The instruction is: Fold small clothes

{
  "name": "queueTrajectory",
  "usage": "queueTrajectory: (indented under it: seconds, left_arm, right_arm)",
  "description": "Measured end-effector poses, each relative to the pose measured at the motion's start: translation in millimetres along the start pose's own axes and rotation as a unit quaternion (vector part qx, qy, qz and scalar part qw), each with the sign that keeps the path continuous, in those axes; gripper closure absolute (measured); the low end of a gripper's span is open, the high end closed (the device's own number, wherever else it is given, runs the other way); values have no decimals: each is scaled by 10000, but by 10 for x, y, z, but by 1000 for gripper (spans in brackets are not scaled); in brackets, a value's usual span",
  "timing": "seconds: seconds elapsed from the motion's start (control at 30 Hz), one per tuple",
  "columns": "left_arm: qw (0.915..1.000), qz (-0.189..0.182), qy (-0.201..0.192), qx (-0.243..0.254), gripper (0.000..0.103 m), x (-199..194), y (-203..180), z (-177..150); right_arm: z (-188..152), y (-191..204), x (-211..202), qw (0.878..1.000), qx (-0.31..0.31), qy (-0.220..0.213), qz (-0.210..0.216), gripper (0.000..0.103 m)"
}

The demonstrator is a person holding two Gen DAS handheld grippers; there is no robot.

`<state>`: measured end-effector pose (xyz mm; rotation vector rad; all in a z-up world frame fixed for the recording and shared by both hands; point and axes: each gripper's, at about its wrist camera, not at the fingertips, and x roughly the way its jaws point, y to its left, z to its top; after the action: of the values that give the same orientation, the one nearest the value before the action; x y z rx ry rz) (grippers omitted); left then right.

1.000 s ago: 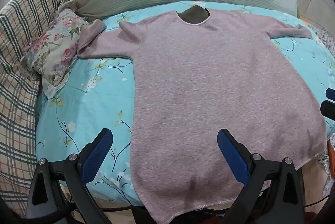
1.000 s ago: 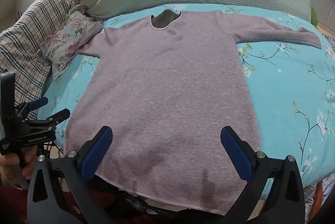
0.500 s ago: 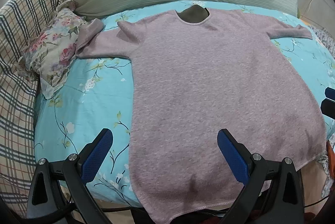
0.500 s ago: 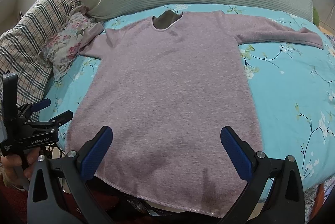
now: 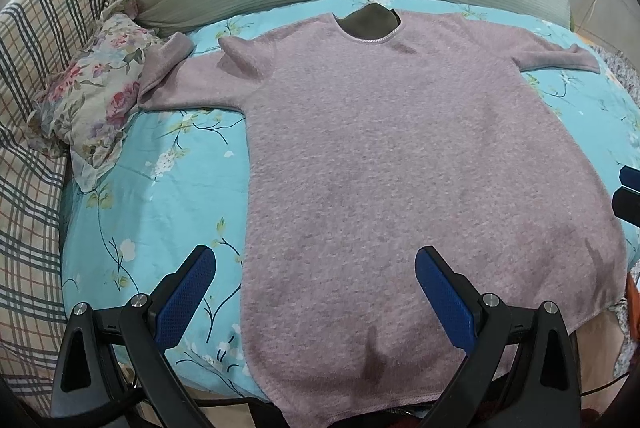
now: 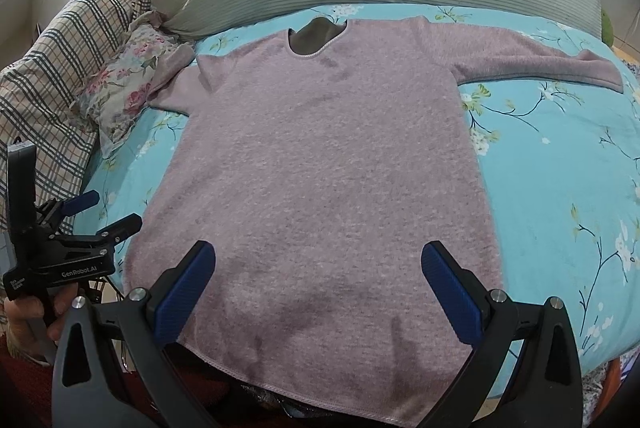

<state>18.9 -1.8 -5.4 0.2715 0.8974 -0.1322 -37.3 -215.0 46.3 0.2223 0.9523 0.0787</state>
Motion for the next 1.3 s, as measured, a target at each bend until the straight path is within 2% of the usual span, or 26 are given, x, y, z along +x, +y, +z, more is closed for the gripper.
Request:
queueTrajectory:
  seconds: [0.27,0.5,0.6,0.7,0.93,1.13,1.17,1.23,1.3]
  left_arm:
    - [10000,47,-27,55,3,67,-22,73]
    - [9999,-91,46,14,3,147,-46,144]
    - [9999,-31,98,79,3,203,-49,186]
    - [9999,-74,75,29,3,276,-32,242]
    - [9995,-84,290,-124,3,556,71,458]
    - [9996,16,260,-138,3,718,86,661]
    - [9996,34,261,-127,3,747,80,698]
    - [9995,9,271,-139,3,795,65,759]
    - [9994,-24,301,-142,3,847,28,816]
  right_arm:
    - [63,-39,35,9999,90,-40,80,0]
    - [168,-158,87,9998,119,-156,21,0]
    - [208,-257,110,9993,200,-297,92,0]
    - [269,-429,162,9991,335,-268,-20,0]
    - [449,-1190,200,9930,1019,-520,-306,0]
    - [662,-2221,176,9759,1861,-964,-601,2]
    - [709,-2436,186,9707,2053,-1008,-743,4]
    - [813,-2871,205,9573,2494,-1145,-909,22]
    - [920,-3288,232,9412,2944,-1299,-1028,31]
